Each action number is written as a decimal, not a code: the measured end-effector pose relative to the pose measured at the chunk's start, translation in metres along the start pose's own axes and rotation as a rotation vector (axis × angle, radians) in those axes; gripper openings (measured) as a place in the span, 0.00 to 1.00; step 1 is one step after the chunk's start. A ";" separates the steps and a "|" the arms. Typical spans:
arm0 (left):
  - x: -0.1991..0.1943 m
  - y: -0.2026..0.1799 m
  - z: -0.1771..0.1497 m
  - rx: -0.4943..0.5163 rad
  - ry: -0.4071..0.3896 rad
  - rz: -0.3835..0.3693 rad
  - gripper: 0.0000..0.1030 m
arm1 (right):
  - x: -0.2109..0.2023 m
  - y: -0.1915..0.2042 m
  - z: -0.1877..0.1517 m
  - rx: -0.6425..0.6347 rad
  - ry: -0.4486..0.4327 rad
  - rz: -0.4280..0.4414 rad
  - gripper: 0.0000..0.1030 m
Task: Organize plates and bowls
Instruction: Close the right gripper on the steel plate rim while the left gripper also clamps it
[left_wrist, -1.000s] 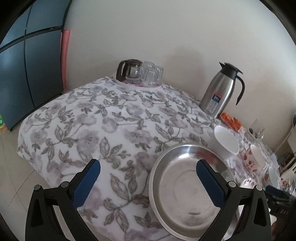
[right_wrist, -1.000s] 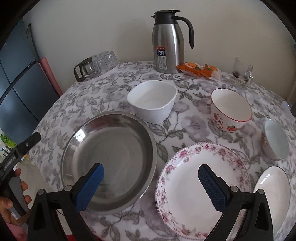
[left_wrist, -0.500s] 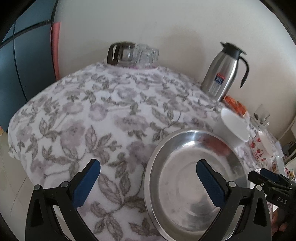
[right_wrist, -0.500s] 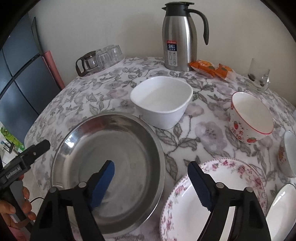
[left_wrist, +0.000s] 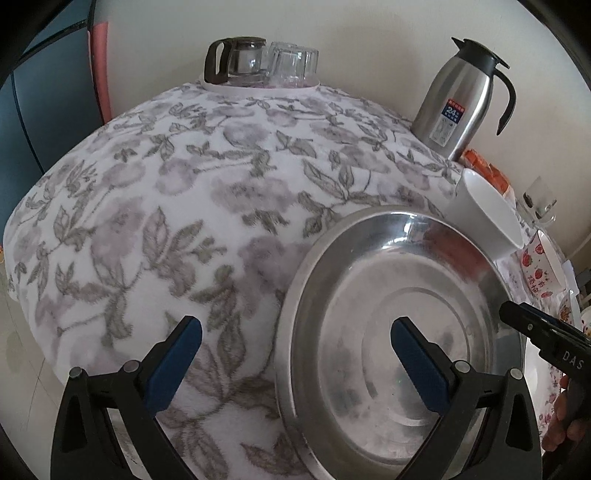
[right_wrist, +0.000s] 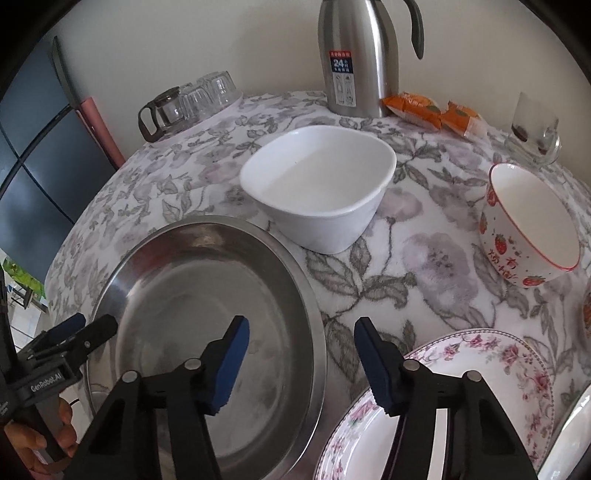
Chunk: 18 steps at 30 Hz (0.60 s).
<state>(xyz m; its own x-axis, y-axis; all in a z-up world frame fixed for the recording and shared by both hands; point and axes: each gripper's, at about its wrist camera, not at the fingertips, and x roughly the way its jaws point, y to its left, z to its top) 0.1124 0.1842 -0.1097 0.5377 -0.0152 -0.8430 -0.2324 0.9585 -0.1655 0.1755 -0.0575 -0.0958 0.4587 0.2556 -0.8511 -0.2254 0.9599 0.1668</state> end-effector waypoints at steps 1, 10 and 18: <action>0.001 -0.001 0.000 -0.001 0.005 -0.001 0.99 | 0.002 -0.001 0.000 0.002 0.003 0.000 0.60; 0.009 0.001 -0.003 -0.029 0.040 -0.034 0.99 | 0.017 -0.001 -0.003 0.015 0.056 0.027 0.51; 0.014 -0.003 -0.004 -0.023 0.066 -0.021 0.99 | 0.019 0.006 -0.004 -0.001 0.076 0.049 0.38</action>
<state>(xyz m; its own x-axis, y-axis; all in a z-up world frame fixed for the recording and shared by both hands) 0.1172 0.1802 -0.1235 0.4884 -0.0545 -0.8709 -0.2408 0.9509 -0.1946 0.1795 -0.0477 -0.1135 0.3808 0.2924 -0.8772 -0.2467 0.9464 0.2084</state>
